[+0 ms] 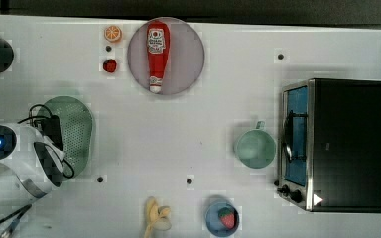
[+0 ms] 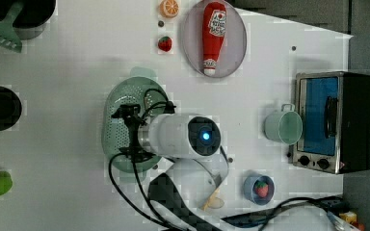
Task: Drag strainer right to left.
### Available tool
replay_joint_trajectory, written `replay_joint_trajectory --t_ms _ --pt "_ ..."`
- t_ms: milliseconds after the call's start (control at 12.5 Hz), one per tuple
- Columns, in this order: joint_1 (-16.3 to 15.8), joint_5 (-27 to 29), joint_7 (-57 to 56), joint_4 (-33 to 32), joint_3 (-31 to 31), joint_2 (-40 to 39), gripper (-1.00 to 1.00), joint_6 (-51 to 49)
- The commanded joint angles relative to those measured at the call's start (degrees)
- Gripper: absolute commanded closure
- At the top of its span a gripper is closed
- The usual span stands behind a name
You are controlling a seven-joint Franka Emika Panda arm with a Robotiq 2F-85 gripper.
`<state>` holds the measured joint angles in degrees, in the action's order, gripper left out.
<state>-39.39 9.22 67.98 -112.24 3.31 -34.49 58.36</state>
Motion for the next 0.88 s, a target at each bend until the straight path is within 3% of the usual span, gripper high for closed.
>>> replay_joint_trajectory --t_ms 80,560,880 --pt "1.4 -2.0 -15.7 0.7 -6.9 10.4 -1.0 -9.3" --pt "3.8 -2.6 -45.6 1.1 -25.7 32.6 -1.0 -33.3" --pt "5.4 -12.5 -58.5 2.4 -37.9 42.2 -1.0 -43.3"
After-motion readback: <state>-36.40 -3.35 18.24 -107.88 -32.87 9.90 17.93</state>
